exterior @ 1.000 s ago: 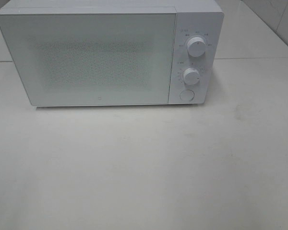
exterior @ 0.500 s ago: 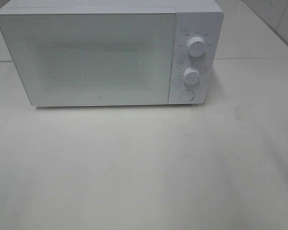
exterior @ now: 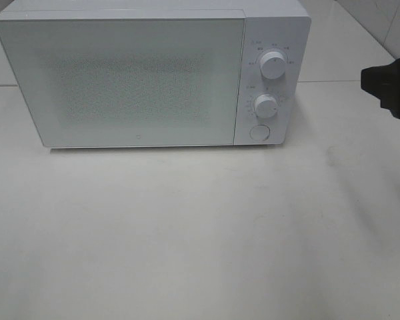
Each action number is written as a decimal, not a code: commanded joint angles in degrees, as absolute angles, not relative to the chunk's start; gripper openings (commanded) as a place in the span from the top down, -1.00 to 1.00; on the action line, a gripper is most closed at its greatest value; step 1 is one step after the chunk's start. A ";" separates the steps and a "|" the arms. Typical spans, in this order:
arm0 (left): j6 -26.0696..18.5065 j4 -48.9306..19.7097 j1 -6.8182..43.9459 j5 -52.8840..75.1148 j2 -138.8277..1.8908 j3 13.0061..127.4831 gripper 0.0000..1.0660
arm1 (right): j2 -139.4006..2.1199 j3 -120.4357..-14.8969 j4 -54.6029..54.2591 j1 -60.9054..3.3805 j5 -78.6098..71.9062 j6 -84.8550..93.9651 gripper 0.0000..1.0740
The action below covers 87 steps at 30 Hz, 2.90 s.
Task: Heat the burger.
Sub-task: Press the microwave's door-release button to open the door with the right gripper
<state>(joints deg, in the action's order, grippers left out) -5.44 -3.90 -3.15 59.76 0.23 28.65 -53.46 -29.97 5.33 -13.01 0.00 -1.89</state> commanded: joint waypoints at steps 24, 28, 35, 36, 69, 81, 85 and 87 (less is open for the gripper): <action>-5.27 -4.53 -2.98 59.47 1.55 28.48 -0.88 | -76.83 -17.42 -16.21 -20.40 -47.50 7.51 -0.40; -5.27 -4.53 -2.98 59.47 1.55 28.48 -0.88 | -81.53 -16.79 -23.38 -27.16 -53.40 10.71 -0.40; -5.27 -4.53 -2.98 59.47 1.55 28.48 -0.88 | -87.09 -16.79 -29.39 -33.63 -58.61 10.66 -0.40; -5.27 -4.53 -2.98 59.47 1.55 28.48 -0.88 | -89.09 -16.79 -32.26 -36.10 -60.22 10.66 -0.40; -5.27 -4.53 -2.98 59.47 1.55 28.48 -0.88 | -95.40 -16.84 -44.29 -45.15 -63.88 -47.84 -0.23; -5.27 -4.53 -2.98 59.47 1.55 28.48 -0.88 | -95.40 -16.84 -44.29 -45.15 -63.66 -78.50 0.60; -5.27 -4.53 -2.98 59.47 1.55 28.48 -0.88 | -95.40 -16.84 -44.29 -45.15 -62.05 -78.72 1.00; -5.27 -4.53 -2.98 59.47 1.55 28.48 -0.88 | -95.40 -16.84 -44.29 -45.15 -61.94 -78.72 1.00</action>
<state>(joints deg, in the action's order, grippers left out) -5.44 -3.90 -3.15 59.76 0.23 28.65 -95.51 -16.79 -44.35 -44.92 -62.51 -78.32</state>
